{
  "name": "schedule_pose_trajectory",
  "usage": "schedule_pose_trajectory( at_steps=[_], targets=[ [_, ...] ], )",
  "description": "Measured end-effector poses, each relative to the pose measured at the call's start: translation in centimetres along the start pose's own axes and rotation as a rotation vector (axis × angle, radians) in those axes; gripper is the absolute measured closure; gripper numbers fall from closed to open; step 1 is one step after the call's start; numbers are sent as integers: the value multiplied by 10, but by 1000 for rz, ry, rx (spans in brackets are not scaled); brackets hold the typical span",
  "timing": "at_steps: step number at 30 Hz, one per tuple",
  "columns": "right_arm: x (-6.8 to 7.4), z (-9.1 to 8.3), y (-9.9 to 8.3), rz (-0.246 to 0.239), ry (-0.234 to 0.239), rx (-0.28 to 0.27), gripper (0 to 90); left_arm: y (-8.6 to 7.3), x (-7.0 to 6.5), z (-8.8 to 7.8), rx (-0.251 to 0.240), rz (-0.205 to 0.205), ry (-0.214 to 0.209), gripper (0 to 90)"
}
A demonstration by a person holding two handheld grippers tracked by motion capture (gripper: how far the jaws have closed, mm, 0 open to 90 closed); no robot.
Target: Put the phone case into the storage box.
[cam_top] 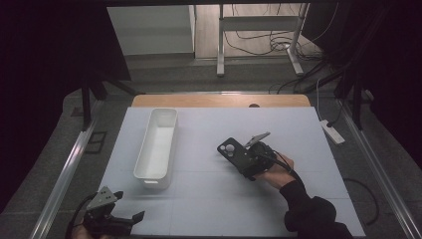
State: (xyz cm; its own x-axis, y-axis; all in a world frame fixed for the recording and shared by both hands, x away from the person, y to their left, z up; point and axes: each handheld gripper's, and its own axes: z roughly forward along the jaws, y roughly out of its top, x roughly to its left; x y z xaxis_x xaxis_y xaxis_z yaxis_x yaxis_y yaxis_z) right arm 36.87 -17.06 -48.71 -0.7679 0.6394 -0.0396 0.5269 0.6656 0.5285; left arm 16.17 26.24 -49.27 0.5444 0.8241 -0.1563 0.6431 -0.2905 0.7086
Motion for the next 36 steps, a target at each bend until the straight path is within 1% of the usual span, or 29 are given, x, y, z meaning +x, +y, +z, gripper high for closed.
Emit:
schedule_pose_trajectory(
  at_steps=[3,6,9,12,15,19,23,26,29,32,36],
  targets=[
    [1,-4,-1,-4,9,-12,154,1,0,-1,-2,2,0,0],
    [2,-9,-3,-13,19,-25,153,4,0,-2,-12,16,4,0],
    [4,-14,-5,-17,25,-34,153,6,-1,-2,-14,28,28,0],
    [5,-20,-7,-15,36,-49,153,9,-1,-2,-24,32,39,0],
    [6,-25,-10,-23,39,-59,154,11,0,-4,-44,22,30,0],
    [8,-32,-15,-31,54,-76,154,15,0,-5,-70,26,-9,0],
    [11,-39,-18,-50,65,-96,155,20,0,-6,-86,46,-35,0],
    [13,-44,-21,-55,77,-111,155,23,0,-5,-93,64,-46,0],
    [15,-49,-24,-64,87,-128,155,28,-2,-3,-96,96,-44,0],
    [16,-54,-28,-64,91,-141,155,32,-4,-2,-92,128,-29,0],
    [18,-60,-32,-68,107,-161,154,38,-6,0,-91,146,-40,0]
  ],
)
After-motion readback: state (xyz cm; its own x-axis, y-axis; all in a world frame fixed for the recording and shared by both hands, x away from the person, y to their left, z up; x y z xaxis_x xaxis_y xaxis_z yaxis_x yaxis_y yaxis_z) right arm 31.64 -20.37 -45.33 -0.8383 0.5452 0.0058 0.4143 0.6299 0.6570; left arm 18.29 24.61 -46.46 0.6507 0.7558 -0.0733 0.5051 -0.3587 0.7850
